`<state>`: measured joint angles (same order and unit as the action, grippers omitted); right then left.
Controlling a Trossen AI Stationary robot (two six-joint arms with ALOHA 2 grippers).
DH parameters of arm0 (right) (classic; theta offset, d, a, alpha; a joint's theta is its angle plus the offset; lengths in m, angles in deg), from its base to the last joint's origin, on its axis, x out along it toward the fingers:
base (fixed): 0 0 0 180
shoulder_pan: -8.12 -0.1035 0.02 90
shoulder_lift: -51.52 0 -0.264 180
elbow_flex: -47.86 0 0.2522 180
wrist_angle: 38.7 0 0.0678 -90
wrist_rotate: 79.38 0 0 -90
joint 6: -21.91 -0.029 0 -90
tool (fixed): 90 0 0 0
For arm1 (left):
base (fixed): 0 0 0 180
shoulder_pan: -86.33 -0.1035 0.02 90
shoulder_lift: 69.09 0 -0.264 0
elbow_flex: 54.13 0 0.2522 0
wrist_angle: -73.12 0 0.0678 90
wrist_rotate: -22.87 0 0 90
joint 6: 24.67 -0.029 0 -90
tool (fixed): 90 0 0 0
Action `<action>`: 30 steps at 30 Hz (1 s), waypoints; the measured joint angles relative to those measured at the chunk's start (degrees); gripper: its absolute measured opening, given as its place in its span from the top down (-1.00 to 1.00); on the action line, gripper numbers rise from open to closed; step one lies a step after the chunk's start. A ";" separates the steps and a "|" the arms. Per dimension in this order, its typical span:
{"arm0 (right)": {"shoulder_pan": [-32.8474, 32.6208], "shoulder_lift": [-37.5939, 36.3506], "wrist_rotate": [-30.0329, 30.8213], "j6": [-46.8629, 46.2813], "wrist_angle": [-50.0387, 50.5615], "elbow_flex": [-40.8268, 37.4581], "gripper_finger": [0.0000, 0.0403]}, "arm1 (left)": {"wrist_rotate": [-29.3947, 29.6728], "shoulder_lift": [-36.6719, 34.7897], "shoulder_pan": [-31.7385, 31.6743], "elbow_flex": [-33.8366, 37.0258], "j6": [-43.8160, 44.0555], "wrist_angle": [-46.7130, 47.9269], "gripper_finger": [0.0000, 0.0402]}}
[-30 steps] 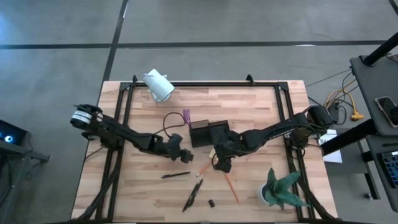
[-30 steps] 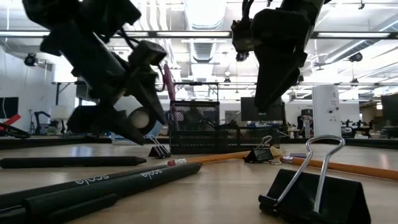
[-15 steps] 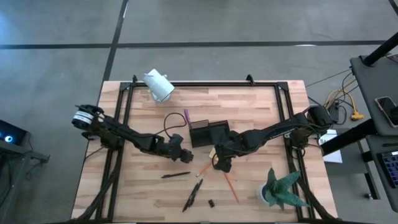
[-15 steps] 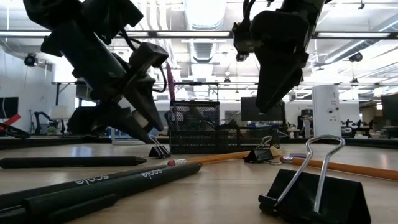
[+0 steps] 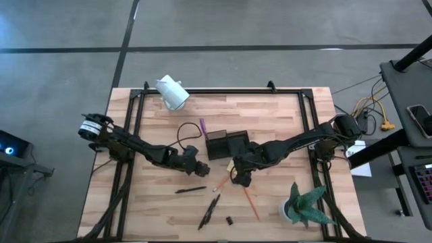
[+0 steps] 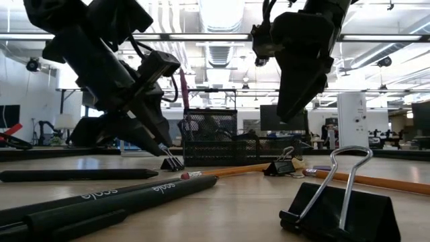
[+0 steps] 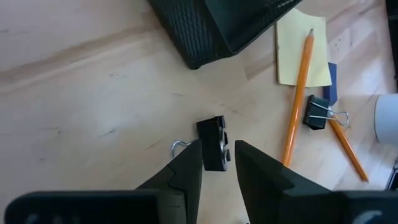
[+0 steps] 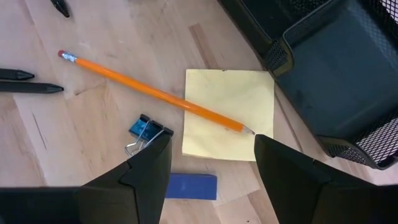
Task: Pick and place office supplies into organizer
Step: Put the top left black binder clip into the black desk organizer
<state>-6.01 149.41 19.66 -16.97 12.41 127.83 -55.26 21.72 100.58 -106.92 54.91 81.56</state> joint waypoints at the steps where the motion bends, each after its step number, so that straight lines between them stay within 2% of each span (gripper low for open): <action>1: 0.00 0.00 0.00 0.00 0.03 0.00 -0.10 | -0.16 0.00 0.10 0.01 0.45 -0.02 0.61; 16: 0.04 0.00 0.48 -0.11 0.20 0.00 -0.10 | -0.71 0.01 0.42 0.09 0.58 -0.13 0.61; 30: 0.04 0.00 1.53 -1.03 1.27 0.00 -0.10 | 0.65 3.26 0.38 -2.20 -0.83 -0.45 0.62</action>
<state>-5.97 149.41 21.19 -17.99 13.68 127.83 -54.61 24.97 100.96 -109.12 54.08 81.12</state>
